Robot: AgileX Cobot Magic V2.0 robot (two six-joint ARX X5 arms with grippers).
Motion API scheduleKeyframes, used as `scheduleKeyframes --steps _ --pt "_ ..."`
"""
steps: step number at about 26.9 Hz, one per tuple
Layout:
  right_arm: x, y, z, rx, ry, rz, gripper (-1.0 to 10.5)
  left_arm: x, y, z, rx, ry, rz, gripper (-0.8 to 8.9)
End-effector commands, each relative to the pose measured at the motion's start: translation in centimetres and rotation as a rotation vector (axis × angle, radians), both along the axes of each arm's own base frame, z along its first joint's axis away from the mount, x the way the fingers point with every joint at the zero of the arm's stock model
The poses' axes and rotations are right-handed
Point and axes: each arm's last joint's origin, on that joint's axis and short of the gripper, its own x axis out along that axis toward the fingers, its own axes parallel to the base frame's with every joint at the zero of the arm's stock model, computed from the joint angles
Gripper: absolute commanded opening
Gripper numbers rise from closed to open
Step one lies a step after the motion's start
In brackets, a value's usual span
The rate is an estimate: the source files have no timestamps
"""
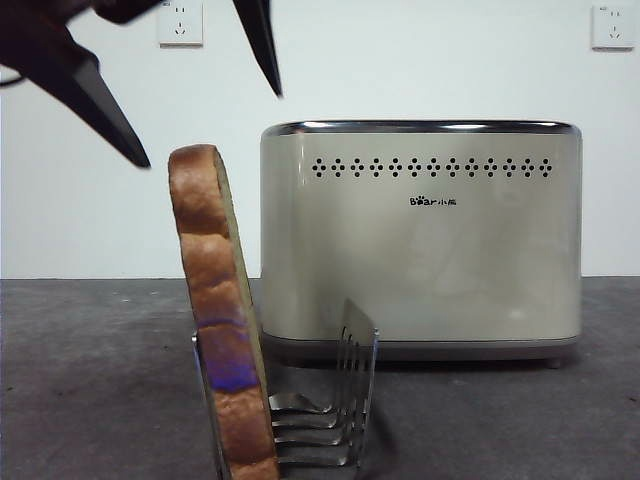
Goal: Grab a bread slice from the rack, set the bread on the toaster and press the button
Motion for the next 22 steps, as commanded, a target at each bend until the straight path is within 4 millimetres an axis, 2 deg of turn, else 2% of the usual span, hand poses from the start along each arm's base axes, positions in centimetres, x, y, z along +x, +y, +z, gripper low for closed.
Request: scheduleKeyframes --steps 1,6,10,14,16,17,19,20,22 --pt "-0.1 0.0 0.1 -0.009 -0.009 0.009 0.0 0.4 -0.4 -0.8 0.033 0.019 0.014 4.08" --pt "-0.1 0.1 0.1 -0.009 -0.006 0.013 0.0 1.0 -0.9 -2.0 0.077 0.053 0.045 3.99" --pt "-0.1 0.3 0.1 -0.009 -0.004 0.035 0.0 1.3 -1.2 -2.5 0.092 0.066 0.04 2.43" --pt "-0.1 0.4 0.1 -0.009 -0.004 0.044 0.0 1.4 -1.4 -2.8 0.099 0.067 0.03 2.12" --pt "-0.1 0.4 0.1 -0.009 -0.002 0.048 0.0 1.5 -1.4 -2.9 0.103 0.064 0.028 0.79" --pt "-0.1 0.4 0.1 -0.009 -0.002 0.049 0.0 1.5 -1.4 -2.8 0.104 0.058 0.024 0.48" --pt "-0.2 0.5 0.0 -0.011 0.004 0.053 0.0 1.5 -1.4 -2.9 0.106 0.058 0.02 0.34" --pt "-0.2 0.5 0.0 -0.01 0.007 0.055 0.0 1.5 -1.4 -2.9 0.107 0.059 0.019 -0.08" --pt "-0.2 0.6 0.0 -0.011 0.008 0.064 0.0 1.5 -1.4 -2.9 0.105 0.064 0.017 -0.09"
